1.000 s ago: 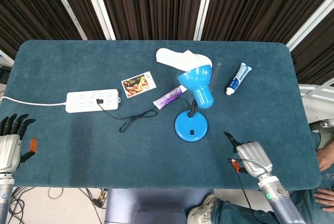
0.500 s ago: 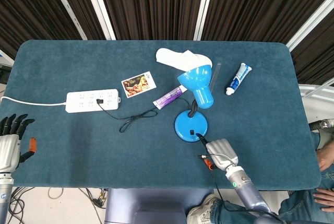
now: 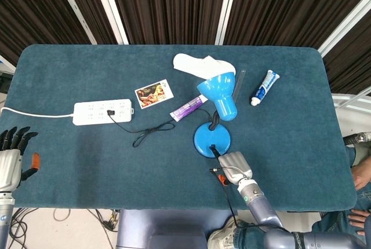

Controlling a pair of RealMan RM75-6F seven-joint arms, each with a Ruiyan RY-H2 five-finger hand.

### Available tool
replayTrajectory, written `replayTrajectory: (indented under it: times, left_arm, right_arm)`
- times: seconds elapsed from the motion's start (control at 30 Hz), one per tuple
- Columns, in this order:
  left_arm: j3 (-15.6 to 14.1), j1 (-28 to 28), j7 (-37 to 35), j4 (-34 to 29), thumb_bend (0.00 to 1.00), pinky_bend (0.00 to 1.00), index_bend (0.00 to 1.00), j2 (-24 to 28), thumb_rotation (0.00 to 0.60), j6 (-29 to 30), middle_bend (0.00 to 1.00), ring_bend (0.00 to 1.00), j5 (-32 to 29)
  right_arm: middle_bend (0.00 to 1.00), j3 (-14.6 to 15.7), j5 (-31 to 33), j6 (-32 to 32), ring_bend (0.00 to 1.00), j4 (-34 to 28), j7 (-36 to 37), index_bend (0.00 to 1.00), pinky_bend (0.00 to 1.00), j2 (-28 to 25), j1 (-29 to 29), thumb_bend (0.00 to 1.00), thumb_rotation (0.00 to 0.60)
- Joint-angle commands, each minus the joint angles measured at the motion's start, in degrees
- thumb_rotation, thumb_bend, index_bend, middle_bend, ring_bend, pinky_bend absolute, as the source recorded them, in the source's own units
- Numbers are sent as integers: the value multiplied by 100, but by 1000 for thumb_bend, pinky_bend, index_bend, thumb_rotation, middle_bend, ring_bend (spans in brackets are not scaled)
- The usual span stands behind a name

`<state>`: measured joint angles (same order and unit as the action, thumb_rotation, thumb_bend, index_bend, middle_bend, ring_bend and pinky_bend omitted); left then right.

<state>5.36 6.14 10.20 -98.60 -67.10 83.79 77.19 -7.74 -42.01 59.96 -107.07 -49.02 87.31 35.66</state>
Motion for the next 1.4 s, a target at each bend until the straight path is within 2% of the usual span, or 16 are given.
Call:
replayTrajectory:
  times: [0.03, 0.6, 0.83, 1.0, 1.07, 1.17, 1.23, 1.4]
  left_arm:
    - [2, 0, -1, 3, 532, 0, 220, 0, 600, 1, 102, 10, -3]
    - [6, 3, -2, 12, 532, 0, 221, 0, 600, -7, 102, 10, -16]
    - [4, 2, -8, 11, 532, 0, 220, 3, 600, -5, 102, 10, -14]
    - [2, 0, -6, 14, 532, 0, 221, 2, 600, 3, 102, 10, -3]
    - [3, -1, -6, 15, 532, 0, 220, 1, 600, 4, 102, 10, -6]
    - [4, 0, -6, 16, 532, 0, 220, 2, 600, 6, 102, 10, -4]
    - [2, -1, -8, 18, 532, 0, 221, 2, 600, 7, 102, 10, -2]
    - [21, -5, -40, 17, 531, 0, 224, 13, 600, 0, 101, 10, -45]
  right_arm:
    - [500, 42, 98, 44, 616, 46, 7, 0, 839, 14, 69, 413, 600]
    - [500, 314, 240, 82, 616, 151, 205, 14, 913, -35, 258, 413, 600]
    - [500, 466, 304, 122, 616, 114, 201, 200, 937, -74, 321, 413, 600]
    - [500, 547, 348, 160, 616, 104, 179, 248, 952, -94, 373, 414, 600]
    - [500, 556, 359, 180, 616, 99, 185, 224, 957, -97, 393, 414, 600]
    - [495, 529, 360, 225, 601, 69, 231, 73, 967, -119, 413, 414, 600]
    - [469, 462, 310, 294, 572, -11, 335, 10, 973, -185, 409, 414, 600]
    - [375, 303, -136, 638, 487, -319, 807, 0, 983, -533, 213, 414, 600]
